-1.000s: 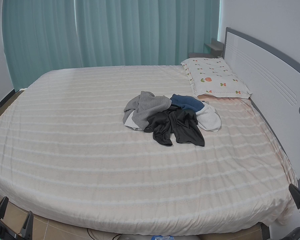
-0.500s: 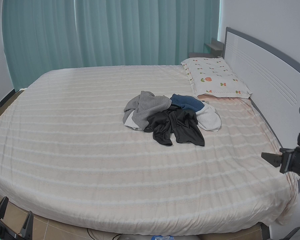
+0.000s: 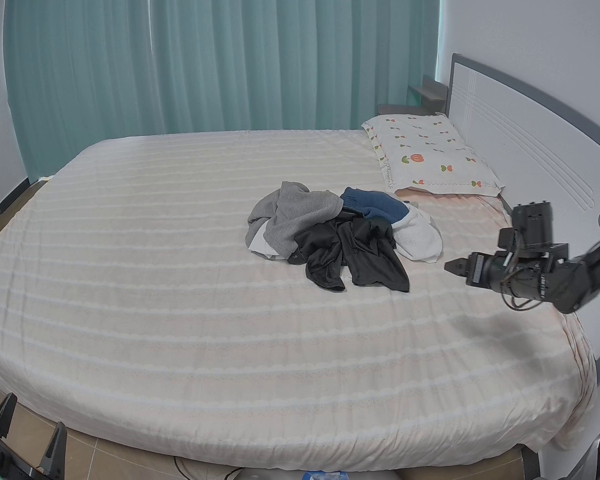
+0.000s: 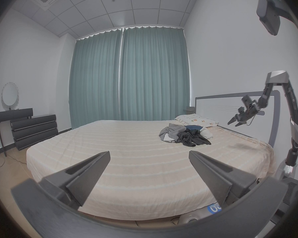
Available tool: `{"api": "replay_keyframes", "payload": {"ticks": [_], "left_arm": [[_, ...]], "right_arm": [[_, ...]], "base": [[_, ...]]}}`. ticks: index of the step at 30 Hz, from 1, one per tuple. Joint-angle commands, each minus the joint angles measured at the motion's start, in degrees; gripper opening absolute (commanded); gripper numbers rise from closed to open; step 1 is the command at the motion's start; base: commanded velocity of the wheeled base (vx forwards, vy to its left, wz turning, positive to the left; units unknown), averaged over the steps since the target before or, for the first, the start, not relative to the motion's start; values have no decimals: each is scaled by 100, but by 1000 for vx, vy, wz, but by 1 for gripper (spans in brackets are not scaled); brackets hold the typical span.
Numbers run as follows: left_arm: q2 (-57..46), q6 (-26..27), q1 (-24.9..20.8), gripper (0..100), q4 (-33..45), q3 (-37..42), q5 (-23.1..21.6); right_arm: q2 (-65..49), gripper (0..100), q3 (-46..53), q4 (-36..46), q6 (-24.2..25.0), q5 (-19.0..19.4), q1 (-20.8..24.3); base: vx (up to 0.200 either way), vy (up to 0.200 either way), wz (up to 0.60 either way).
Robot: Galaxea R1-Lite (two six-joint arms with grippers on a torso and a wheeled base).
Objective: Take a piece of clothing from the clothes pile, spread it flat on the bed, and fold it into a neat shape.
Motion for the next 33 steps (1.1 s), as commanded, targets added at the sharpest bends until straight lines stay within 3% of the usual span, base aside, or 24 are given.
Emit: {"api": "replay_keyframes", "payload": {"ticks": [1,17,33], "left_arm": [[-77,3,0,100,0,92,1],[-77,12,0,100,0,92,1],[-77,3,0,100,0,92,1]], "right_arm": [[3314,100,-2792,13,1008,-569,399],[4193,100,-4198,557,1728,-692,566],[4817,100,-5104,478,1825,-929,583]], "base": [[0,0,0],[0,0,0],[0,0,0]]}}
